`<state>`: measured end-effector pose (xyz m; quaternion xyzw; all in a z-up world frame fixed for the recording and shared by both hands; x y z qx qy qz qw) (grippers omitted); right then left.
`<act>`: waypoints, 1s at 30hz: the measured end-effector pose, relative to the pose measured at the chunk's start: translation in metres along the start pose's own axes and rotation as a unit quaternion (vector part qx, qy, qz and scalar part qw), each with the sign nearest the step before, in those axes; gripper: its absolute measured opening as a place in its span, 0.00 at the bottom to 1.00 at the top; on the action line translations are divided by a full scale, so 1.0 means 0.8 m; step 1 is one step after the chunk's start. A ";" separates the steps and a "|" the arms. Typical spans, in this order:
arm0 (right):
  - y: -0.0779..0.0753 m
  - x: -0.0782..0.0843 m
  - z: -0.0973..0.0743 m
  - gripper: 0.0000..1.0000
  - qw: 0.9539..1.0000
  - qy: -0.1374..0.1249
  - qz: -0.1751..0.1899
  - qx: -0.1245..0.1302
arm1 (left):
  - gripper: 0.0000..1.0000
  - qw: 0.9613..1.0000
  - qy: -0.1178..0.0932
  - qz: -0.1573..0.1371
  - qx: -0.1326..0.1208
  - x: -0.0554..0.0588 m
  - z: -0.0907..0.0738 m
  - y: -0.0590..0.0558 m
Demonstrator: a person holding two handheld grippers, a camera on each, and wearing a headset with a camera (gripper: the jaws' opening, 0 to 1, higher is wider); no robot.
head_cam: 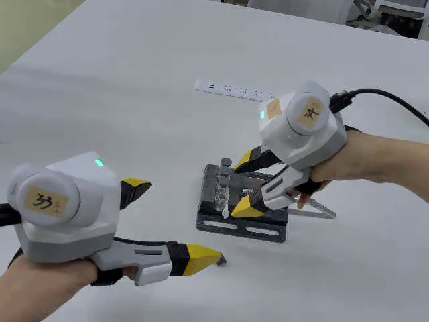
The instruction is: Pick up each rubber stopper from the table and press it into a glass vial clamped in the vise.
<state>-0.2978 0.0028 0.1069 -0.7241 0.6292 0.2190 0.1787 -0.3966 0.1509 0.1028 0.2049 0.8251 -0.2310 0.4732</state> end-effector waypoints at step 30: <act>0.058 0.039 0.070 0.18 0.996 -0.030 -0.040 -0.077 | 0.91 1.000 0.022 0.008 0.007 0.010 -0.006 -0.005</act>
Point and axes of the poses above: the centre of the closed fingertips' face, and the gripper's own axes: z roughly forward along the fingers, y roughly to its left, x roughly out of its underside, the point moved 8 cm from there along -z, roughly backward along the fingers, and after that the axes turned 3 degrees about -x, right-handed, at the moved point
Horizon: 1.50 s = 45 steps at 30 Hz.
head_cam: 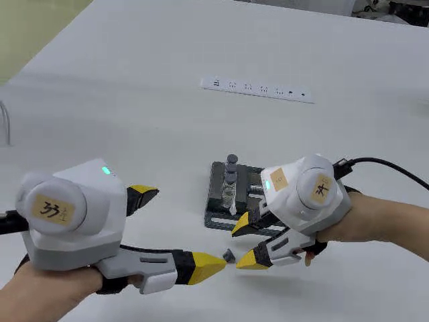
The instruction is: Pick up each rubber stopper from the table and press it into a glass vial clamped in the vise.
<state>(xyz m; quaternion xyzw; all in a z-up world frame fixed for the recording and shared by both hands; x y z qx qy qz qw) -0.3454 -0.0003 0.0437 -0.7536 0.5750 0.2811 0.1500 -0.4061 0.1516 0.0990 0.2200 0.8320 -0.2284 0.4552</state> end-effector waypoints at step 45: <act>0.008 -0.029 -0.050 0.06 0.991 0.031 -0.132 0.015 | 0.67 0.998 0.017 -0.010 0.058 0.001 0.018 -0.018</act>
Point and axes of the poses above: the centre of the closed fingertips' face, and the gripper's own axes: z roughly forward along the fingers, y roughly to its left, x roughly out of its underside, the point moved 8 cm from there along -z, roughly backward along the fingers, and after that the axes turned 3 degrees about -x, right-handed, at the moved point
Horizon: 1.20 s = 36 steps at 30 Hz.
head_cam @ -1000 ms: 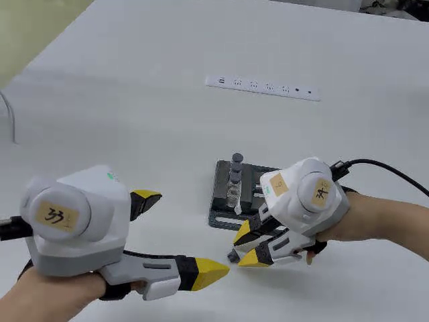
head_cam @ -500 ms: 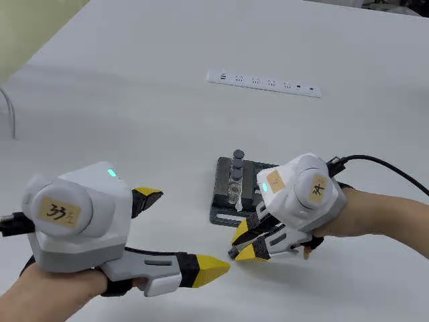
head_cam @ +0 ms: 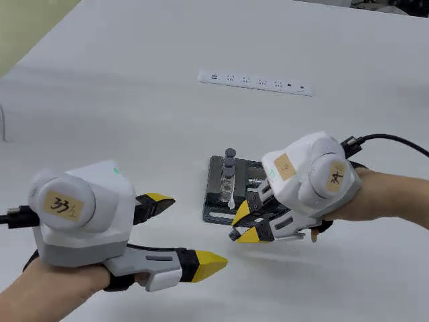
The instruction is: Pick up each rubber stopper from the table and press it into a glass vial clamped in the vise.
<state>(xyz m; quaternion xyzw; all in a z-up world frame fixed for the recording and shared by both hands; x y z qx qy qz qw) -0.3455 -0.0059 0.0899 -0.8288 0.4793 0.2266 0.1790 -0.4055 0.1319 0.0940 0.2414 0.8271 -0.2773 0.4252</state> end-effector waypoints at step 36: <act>0.040 -0.071 -0.075 0.07 0.970 0.077 -0.231 0.000 | 0.07 0.973 -0.001 -0.087 0.213 -0.038 0.025 -0.044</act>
Point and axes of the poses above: the centre of the closed fingertips' face, and the gripper's own axes: z roughly forward along the fingers, y roughly to its left, x roughly out of its underside, the point moved 8 cm from there along -z, roughly backward along the fingers, and after that the axes turned 3 degrees about -x, right-handed, at the moved point
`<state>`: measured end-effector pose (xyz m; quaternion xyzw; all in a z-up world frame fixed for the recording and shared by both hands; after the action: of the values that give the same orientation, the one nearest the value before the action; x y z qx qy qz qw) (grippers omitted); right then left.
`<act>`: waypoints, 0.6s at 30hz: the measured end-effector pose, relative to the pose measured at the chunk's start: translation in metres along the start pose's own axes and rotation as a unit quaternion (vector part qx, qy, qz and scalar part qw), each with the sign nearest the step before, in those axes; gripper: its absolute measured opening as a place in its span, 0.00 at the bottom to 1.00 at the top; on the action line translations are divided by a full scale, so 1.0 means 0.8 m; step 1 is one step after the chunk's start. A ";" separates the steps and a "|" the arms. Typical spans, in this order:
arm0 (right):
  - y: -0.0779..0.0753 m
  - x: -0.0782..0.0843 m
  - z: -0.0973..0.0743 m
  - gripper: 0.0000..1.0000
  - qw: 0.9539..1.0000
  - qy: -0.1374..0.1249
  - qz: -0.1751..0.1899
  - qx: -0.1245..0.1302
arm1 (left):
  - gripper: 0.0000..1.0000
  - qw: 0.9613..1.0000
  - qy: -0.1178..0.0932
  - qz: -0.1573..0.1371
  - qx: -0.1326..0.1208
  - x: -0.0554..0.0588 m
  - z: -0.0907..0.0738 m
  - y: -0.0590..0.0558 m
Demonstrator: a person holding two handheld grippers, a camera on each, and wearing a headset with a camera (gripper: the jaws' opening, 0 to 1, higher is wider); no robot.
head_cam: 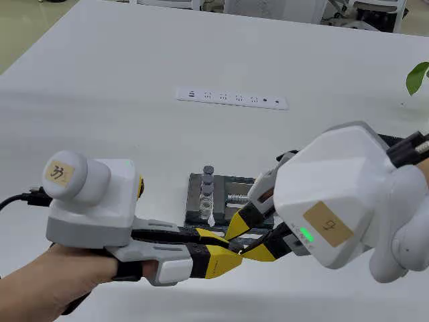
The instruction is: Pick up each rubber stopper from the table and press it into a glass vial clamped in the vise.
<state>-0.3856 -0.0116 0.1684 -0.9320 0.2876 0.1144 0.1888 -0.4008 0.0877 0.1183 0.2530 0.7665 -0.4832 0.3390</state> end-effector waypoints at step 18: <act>0.011 -0.009 0.002 0.07 0.999 -0.001 -0.028 -0.026 | 0.04 1.000 0.011 -0.005 0.023 0.009 -0.002 -0.008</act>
<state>-0.3969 -0.0137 0.1667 -0.9442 0.2579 0.1169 0.1684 -0.4106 0.0873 0.1167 0.2626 0.7601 -0.4994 0.3225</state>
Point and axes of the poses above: the centre of the closed fingertips' face, and the gripper's own axes: z roughly forward along the fingers, y roughly to its left, x roughly out of its underside, the point moved 8 cm from there along -z, roughly backward along the fingers, and after that the axes turned 3 degrees about -x, right-handed, at the moved point
